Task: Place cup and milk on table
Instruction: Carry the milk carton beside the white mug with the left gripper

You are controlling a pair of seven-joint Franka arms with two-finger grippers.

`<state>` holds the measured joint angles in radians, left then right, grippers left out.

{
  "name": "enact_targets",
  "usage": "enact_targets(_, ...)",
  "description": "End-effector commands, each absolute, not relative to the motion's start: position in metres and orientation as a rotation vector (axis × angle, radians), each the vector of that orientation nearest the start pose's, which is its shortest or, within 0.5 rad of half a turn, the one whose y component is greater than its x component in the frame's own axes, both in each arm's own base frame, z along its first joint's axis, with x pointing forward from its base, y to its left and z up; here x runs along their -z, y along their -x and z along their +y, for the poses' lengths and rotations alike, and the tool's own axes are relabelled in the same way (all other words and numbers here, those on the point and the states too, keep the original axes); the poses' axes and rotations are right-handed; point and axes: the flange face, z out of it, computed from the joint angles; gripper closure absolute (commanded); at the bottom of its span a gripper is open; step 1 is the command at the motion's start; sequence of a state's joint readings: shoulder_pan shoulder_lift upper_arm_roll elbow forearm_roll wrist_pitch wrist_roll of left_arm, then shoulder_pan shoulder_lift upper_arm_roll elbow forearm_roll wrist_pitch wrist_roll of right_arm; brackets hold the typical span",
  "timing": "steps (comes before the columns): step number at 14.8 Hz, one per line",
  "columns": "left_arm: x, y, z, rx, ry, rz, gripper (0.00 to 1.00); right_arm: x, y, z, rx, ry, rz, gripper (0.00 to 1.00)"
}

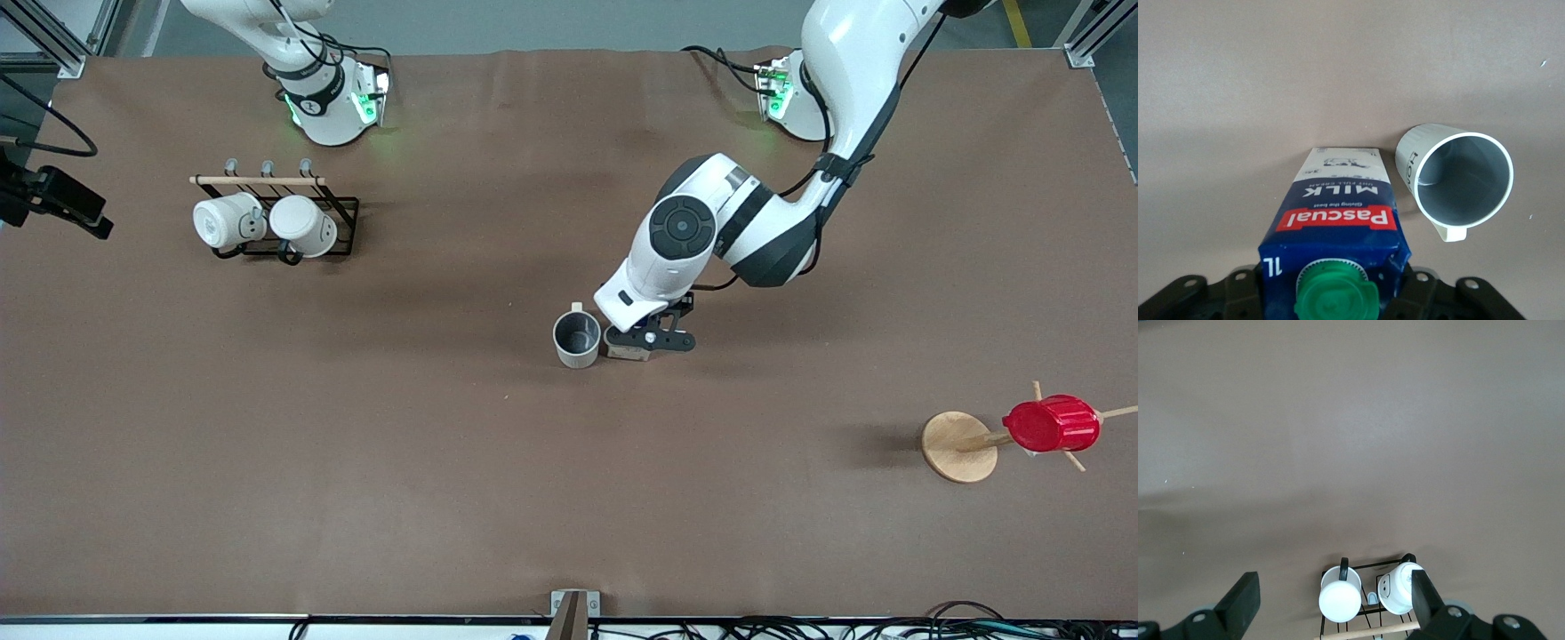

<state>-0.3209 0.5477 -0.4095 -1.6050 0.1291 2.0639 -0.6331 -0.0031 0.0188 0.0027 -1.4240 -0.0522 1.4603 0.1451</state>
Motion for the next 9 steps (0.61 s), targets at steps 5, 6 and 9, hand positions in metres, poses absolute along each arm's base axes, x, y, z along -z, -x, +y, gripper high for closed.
enact_targets(5,-0.344,-0.537,-0.42,-0.122,3.161,0.156,0.18,-0.675,-0.542,-0.007,0.047,3.161,0.224,0.0)
enact_targets(6,-0.357,-0.537,-0.417,-0.101,3.162,0.15,0.14,-0.675,-0.542,-0.007,0.047,3.161,0.224,0.0)
enact_targets(9,-0.403,-0.537,-0.411,-0.004,3.183,0.098,0.0,-0.675,-0.542,-0.007,0.047,3.161,0.224,0.0)
